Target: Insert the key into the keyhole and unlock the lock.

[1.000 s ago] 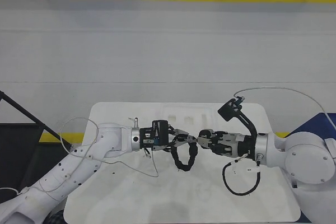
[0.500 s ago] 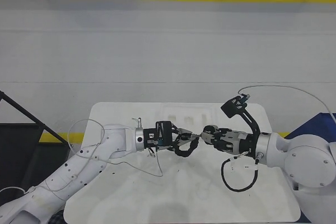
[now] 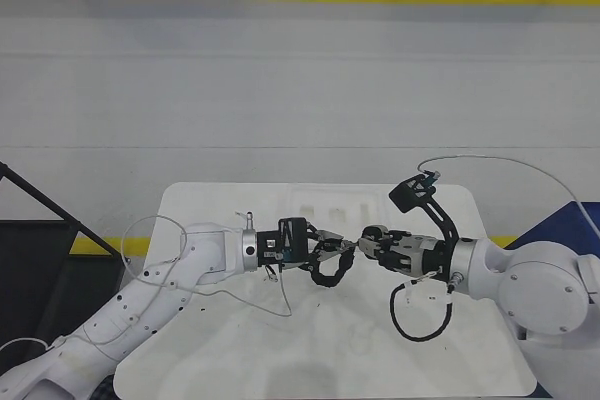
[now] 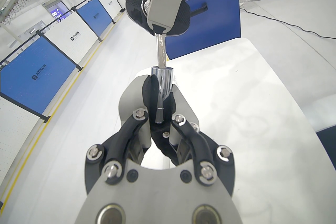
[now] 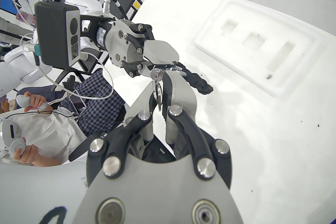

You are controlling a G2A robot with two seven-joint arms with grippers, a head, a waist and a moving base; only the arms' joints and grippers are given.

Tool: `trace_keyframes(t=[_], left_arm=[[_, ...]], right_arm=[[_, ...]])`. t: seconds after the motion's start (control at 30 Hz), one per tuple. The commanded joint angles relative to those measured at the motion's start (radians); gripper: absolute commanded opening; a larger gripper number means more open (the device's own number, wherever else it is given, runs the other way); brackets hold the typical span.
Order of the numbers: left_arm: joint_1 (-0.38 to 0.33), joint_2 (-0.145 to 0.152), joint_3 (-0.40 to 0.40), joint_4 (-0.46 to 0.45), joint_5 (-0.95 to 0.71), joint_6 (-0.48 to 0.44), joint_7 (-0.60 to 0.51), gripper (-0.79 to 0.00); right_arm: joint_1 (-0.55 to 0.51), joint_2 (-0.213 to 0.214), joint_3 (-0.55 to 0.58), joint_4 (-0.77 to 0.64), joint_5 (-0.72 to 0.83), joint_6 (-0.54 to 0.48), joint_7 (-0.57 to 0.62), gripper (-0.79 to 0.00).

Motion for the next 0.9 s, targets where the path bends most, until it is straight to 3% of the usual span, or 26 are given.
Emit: trace_keyframes(t=[0.0, 0.87], left_arm=[[0.004, -0.001, -0.005, -0.001, 0.004, 0.000, -0.004, -0.785], [0.043, -0.021, -0.070, -0.034, -0.001, -0.031, -0.041, -0.785]], right_arm=[[-0.001, 0.001, -0.001, 0.001, -0.001, 0.003, -0.003, -0.785], [0.010, 0.003, -0.039, 0.008, -0.020, 0.011, -0.041, -0.785]])
